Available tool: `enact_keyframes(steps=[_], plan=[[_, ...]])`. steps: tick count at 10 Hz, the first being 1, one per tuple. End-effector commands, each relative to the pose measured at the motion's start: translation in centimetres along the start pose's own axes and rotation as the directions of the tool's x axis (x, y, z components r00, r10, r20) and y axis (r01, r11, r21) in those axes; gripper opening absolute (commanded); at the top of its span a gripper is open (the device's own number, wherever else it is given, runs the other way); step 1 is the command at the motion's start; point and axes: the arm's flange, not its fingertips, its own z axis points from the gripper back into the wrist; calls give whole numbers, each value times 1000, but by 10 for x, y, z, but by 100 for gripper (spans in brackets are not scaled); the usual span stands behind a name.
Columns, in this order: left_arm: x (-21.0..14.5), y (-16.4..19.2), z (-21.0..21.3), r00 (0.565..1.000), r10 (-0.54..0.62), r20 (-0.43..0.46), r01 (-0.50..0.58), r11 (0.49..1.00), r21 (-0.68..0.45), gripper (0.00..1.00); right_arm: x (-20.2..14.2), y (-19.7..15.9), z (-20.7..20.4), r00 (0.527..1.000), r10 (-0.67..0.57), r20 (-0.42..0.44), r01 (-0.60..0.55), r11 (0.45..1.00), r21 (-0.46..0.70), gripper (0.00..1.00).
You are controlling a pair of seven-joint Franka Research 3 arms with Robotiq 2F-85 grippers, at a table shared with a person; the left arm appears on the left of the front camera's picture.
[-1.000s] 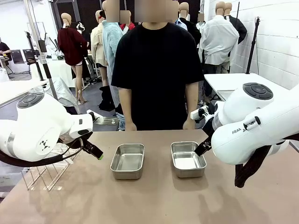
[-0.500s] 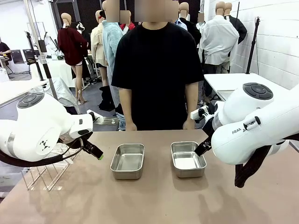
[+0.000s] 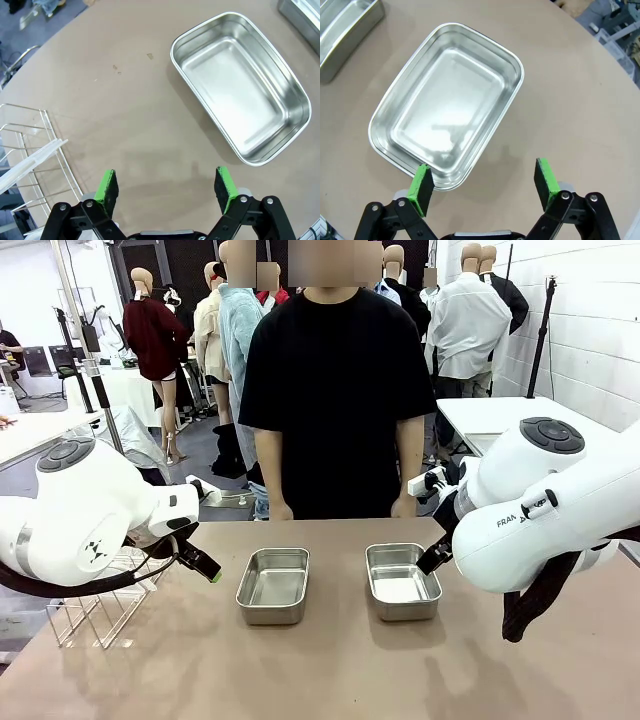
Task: Place the bread in airtight containers.
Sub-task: Lift both Airtight Container.
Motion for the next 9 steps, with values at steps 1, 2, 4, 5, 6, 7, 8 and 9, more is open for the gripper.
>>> enact_keyframes(steps=[1,2,4,5,6,7,8,9], plan=[[3,1,17,1000,0,27,1,1000,-14,100,0,0,0,1000,0,0,0,1000,0,100],[4,6,32,999,-5,52,8,998,-60,100,-3,-6,20,1000,-18,11,18,1000,4,100],[-1,19,62,995,-1,104,13,993,-115,100,-8,-27,69,998,-48,51,49,999,-21,100],[-1,30,80,993,5,118,13,987,-158,100,-9,-37,95,995,-69,74,72,997,-40,100],[-4,39,98,990,-12,140,39,980,-193,100,-13,-44,122,990,-81,112,80,997,12,100],[-5,45,112,985,-7,171,45,974,-220,100,-19,-49,140,986,-84,141,73,994,78,100],[-7,52,123,977,18,211,40,963,-267,100,-25,-53,153,980,-92,176,75,992,98,100],[-8,61,130,971,62,232,3,963,-268,100,-30,-56,157,975,-104,197,82,990,118,100]])
